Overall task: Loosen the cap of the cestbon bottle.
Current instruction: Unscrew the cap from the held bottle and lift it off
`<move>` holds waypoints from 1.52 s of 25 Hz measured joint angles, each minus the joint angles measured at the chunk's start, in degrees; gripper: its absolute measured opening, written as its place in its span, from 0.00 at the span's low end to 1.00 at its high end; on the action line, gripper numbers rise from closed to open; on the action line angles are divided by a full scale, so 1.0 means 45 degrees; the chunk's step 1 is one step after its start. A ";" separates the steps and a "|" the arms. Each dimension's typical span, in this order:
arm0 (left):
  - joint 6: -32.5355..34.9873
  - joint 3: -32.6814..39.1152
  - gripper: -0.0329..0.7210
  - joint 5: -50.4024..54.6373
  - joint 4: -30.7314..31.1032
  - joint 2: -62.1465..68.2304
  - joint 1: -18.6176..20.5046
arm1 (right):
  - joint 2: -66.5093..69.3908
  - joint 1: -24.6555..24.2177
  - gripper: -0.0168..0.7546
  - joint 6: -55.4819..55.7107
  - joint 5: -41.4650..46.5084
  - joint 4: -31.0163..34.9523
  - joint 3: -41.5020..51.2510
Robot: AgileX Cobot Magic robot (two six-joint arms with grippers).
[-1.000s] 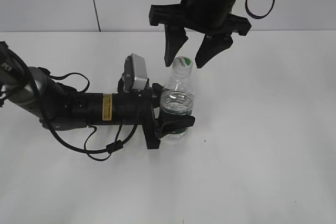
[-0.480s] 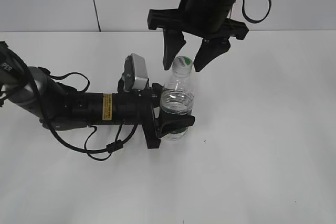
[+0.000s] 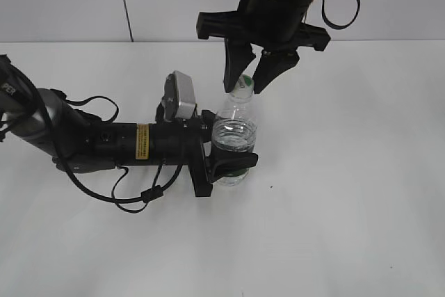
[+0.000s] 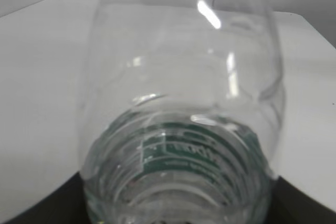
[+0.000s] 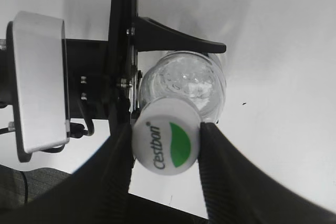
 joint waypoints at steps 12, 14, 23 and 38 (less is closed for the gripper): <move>-0.0013 0.0000 0.58 0.0035 -0.0076 0.0000 -0.0008 | 0.0000 0.0000 0.41 -0.5958 0.0000 -0.0348 -0.0010; -0.0013 0.0000 0.58 0.0035 -0.0063 0.0000 -0.0008 | 0.0000 0.0000 0.41 -0.7758 0.0000 -0.0335 -0.0014; 0.0058 0.0000 0.58 0.0035 -0.0011 0.0000 -0.0008 | 0.0000 0.0000 0.41 -1.3408 0.0000 -0.0297 -0.0038; 0.0073 -0.0012 0.58 0.0035 0.0152 0.0000 -0.0008 | 0.0000 0.0000 0.41 -1.7915 0.0000 -0.0336 -0.0065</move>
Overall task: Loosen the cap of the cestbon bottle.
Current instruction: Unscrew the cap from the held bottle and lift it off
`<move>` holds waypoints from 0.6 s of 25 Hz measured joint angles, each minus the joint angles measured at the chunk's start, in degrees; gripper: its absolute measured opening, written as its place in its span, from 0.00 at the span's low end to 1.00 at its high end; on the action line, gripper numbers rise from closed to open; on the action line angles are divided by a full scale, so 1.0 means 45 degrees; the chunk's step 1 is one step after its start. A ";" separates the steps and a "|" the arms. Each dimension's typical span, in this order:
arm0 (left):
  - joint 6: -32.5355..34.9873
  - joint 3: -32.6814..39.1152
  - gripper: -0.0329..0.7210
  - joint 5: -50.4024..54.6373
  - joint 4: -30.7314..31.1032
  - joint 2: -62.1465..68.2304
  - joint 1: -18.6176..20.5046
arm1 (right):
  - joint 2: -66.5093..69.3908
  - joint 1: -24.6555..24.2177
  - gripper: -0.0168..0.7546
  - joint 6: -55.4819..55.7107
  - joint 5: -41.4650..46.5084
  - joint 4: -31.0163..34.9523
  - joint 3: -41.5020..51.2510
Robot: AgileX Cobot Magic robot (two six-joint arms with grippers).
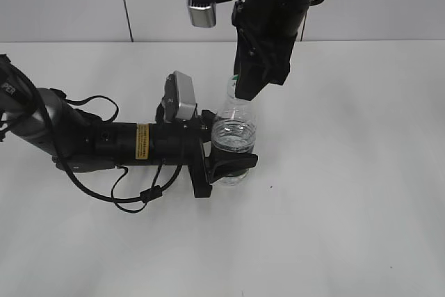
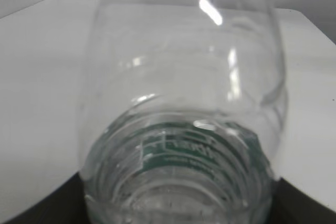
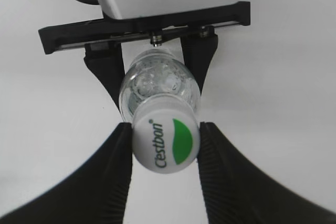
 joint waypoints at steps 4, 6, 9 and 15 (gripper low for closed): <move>0.0000 0.0000 0.58 0.0000 0.0000 0.0000 0.0000 | 0.0000 0.0000 0.41 -0.0036 0.0000 0.0000 0.0000; 0.0000 0.0000 0.58 0.0000 0.0000 0.0000 0.0011 | 0.0000 0.0000 0.41 -0.0054 0.0000 0.0000 0.0000; 0.0000 0.0000 0.58 0.0000 0.0012 0.0000 0.0011 | 0.0000 0.0000 0.42 -0.0054 0.0000 0.0027 0.0000; 0.0000 0.0000 0.58 -0.0012 0.0012 0.0000 0.0011 | 0.0000 0.0000 0.55 -0.0054 0.0000 0.0359 0.0000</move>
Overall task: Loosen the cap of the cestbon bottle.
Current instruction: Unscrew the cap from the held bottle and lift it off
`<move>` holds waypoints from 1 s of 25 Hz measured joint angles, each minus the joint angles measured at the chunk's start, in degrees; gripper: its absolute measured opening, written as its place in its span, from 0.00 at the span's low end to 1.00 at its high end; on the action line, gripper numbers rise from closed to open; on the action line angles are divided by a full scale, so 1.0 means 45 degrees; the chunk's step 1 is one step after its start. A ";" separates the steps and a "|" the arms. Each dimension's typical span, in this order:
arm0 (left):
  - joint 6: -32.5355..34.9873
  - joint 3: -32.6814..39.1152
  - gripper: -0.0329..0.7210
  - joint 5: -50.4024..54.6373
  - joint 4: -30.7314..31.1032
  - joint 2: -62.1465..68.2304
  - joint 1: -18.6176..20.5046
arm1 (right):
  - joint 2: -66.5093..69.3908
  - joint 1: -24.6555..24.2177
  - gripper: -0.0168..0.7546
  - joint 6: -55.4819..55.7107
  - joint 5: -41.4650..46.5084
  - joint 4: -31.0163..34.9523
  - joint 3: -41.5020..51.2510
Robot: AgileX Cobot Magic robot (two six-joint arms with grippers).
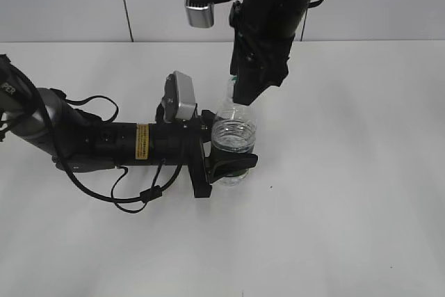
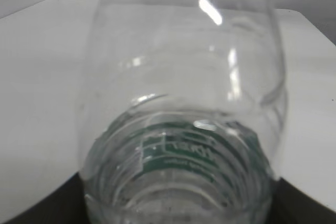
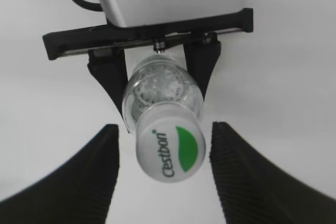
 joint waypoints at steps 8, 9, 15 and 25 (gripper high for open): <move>0.0000 0.0000 0.58 -0.0012 0.0023 0.0000 0.0000 | 0.0000 0.0000 0.65 0.0769 0.0000 0.0360 0.0000; 0.0000 0.0000 0.58 -0.0012 0.0023 0.0000 0.0000 | 0.0000 0.0000 0.65 0.1067 0.0000 0.0372 0.0000; 0.0000 0.0000 0.58 -0.0012 0.0035 0.0000 0.0000 | -0.0426 0.0000 0.66 0.3298 0.0000 0.0389 0.0000; 0.0000 0.0000 0.58 -0.0012 0.0021 0.0000 0.0000 | -0.0647 0.0000 0.66 1.3877 0.0000 0.0392 -0.0270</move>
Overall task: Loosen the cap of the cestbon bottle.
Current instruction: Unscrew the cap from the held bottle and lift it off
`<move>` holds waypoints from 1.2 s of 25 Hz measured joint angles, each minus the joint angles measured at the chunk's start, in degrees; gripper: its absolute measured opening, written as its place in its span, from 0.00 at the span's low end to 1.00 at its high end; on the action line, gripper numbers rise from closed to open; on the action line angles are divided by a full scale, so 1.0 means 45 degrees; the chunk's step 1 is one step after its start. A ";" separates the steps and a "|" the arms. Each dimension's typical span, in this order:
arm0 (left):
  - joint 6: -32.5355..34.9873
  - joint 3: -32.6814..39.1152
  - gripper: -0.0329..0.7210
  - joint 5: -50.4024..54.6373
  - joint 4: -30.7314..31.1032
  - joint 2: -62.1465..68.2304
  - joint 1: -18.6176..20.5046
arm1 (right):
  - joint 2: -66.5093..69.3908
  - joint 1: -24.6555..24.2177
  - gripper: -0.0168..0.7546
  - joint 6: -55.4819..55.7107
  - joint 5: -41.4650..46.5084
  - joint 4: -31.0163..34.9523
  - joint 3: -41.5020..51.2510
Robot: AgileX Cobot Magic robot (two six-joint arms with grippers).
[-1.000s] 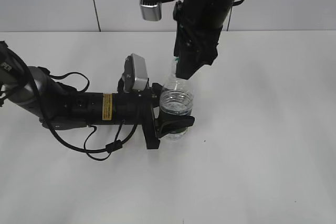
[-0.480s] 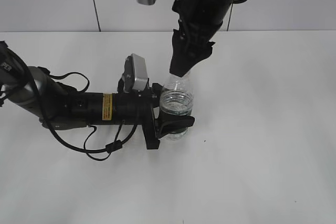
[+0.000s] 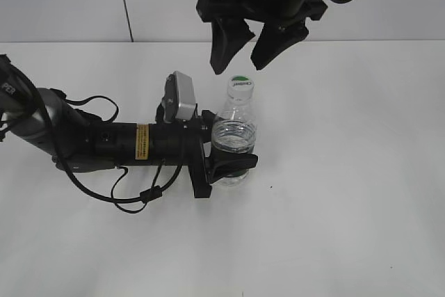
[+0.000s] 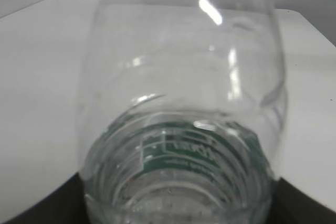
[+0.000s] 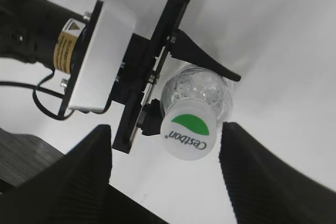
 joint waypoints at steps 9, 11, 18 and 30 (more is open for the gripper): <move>-0.0011 0.0000 0.58 -0.0009 0.0000 0.0000 0.0000 | 0.0000 0.0000 0.66 0.4627 0.0000 -0.1358 -0.0011; -0.0011 0.0000 0.58 -0.0009 0.0000 0.0000 0.0000 | 0.0000 0.0000 0.66 0.4714 0.0000 -0.0989 -0.0011; -0.0011 0.0000 0.58 -0.0009 0.0000 0.0000 0.0000 | 0.0533 0.0000 0.66 0.4760 0.0000 -0.0540 -0.0042; -0.0011 0.0000 0.58 -0.0009 0.0000 0.0000 0.0000 | 0.0842 0.0000 0.62 0.4760 0.0000 -0.0574 -0.0042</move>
